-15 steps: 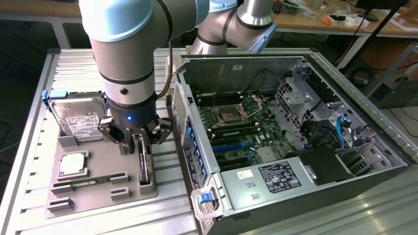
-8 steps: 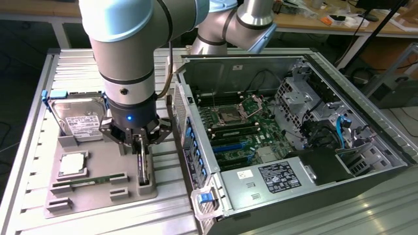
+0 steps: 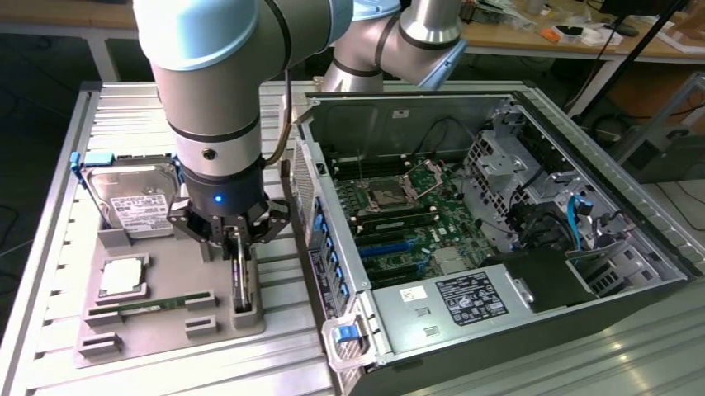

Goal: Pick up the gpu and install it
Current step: 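Pick up the gpu and move the gpu toward the slot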

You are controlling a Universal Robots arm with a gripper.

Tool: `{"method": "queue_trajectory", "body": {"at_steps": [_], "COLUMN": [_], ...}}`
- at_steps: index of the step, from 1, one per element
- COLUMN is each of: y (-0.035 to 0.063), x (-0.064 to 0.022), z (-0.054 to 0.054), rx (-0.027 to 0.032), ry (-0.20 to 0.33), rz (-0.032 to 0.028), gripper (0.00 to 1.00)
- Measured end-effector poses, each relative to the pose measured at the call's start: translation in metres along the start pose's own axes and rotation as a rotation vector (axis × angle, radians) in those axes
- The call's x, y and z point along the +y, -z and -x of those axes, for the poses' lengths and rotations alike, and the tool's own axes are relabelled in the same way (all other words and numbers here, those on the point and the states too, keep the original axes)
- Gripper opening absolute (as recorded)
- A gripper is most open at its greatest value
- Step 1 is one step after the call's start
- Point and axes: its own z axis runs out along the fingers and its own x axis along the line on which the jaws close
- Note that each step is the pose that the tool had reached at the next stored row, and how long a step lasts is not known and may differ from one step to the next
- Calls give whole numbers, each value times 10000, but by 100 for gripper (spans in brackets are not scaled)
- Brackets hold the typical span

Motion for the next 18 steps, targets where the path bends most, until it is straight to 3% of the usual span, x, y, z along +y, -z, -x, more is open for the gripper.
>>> {"method": "queue_trajectory", "body": {"at_steps": [10,18], "y": [2,65], "x": [0,1], "z": [0,2], "rx": [-2,3], "ry": [0,-1], "rz": [3,-2], "gripper": [29,29]}}
